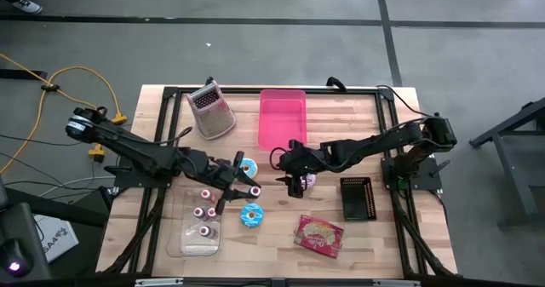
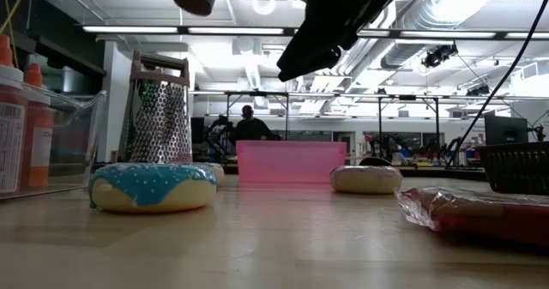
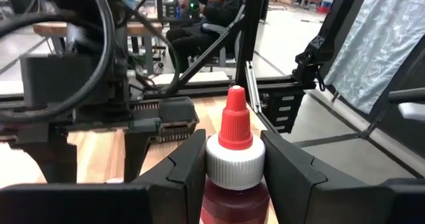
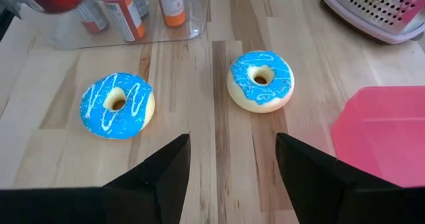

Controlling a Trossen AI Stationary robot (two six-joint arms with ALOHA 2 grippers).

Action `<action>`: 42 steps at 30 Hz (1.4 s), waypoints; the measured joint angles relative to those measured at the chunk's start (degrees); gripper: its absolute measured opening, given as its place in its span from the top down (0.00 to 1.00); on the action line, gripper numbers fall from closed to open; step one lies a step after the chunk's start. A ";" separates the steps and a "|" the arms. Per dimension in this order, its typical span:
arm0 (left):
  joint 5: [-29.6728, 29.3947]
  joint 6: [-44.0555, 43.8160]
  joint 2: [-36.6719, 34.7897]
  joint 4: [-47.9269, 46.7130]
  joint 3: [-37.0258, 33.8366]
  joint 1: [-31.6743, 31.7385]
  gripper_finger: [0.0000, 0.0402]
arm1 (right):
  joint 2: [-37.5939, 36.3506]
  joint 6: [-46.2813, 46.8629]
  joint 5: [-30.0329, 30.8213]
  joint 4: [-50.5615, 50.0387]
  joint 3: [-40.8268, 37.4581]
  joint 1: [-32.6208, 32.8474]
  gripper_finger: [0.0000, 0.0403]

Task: Pick & Place Food Item
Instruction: Put the red large food coloring bottle into the transparent bin

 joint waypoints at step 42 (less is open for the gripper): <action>-13.94 1.89 -34.78 -22.00 -14.01 -31.36 0.70 | 0.09 0.00 -0.03 6.39 0.02 -0.02 0.48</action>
